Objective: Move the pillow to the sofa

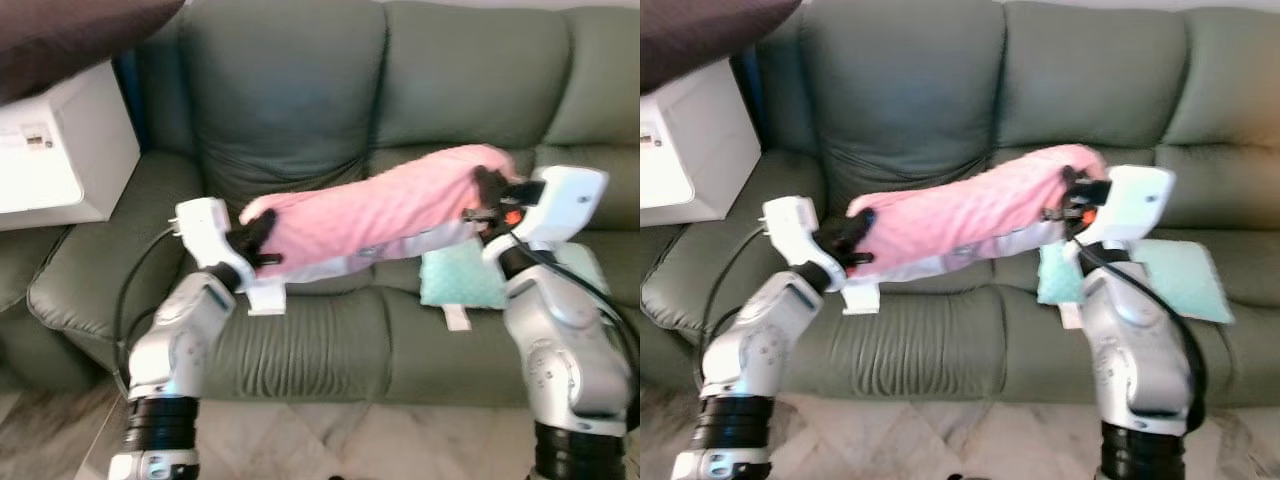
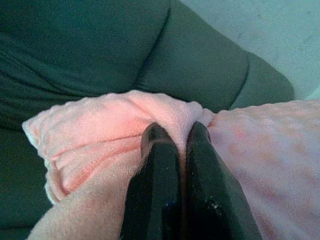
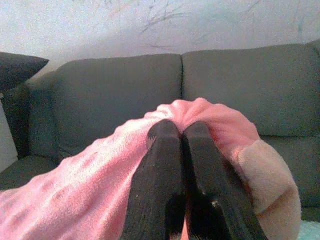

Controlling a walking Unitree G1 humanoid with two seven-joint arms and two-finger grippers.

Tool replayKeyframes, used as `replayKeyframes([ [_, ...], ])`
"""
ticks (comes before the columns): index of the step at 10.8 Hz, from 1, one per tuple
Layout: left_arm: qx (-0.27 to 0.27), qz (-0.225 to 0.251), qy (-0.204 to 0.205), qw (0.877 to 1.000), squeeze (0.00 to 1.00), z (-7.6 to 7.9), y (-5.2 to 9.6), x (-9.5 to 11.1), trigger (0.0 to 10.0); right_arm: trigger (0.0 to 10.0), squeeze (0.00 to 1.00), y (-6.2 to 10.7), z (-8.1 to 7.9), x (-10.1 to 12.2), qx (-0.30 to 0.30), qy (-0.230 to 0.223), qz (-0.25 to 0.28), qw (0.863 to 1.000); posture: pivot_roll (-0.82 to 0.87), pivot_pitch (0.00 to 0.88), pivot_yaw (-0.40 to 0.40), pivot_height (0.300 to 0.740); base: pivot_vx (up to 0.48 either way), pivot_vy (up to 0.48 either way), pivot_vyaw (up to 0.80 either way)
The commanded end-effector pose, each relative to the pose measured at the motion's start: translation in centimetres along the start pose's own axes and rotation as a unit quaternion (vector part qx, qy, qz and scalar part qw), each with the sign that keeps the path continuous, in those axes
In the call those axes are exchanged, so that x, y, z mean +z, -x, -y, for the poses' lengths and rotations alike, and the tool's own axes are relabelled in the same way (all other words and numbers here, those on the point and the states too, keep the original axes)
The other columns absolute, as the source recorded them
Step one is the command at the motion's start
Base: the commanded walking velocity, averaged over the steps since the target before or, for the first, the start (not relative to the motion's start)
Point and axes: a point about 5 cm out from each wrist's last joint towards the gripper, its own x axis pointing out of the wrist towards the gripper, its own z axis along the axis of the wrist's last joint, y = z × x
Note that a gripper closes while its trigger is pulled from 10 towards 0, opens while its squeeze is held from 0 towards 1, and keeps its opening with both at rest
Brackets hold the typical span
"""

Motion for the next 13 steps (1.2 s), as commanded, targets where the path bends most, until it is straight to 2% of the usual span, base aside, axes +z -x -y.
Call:
replayKeyframes([
  [1, -0.003, 0.012, -0.002, 1.000, 0.00, -0.04, 0.01, 0.58, 0.0, 0.0, 0.00, 0.00, -0.37, 0.54, 0.007, 0.004, 0.013, 1.000, -0.20, 0.093, -0.038, 0.740, 0.000, 0.000, 0.00],
  [9, -0.003, 0.007, -0.003, 1.000, 0.00, 0.05, -0.05, 0.49, 0.0, 0.0, 0.00, 0.10, -0.53, 0.20, 0.007, 0.001, 0.007, 1.000, -0.20, 0.096, -0.034, 0.740, 0.000, 0.000, 0.00],
  [13, -0.003, 0.014, 0.008, 1.000, 0.00, 0.22, -0.06, 0.82, 0.0, 0.0, 0.00, 0.08, -0.57, 0.05, 0.007, 0.000, 0.001, 1.000, -0.20, 0.096, -0.034, 0.740, 0.000, 0.000, -0.66],
])
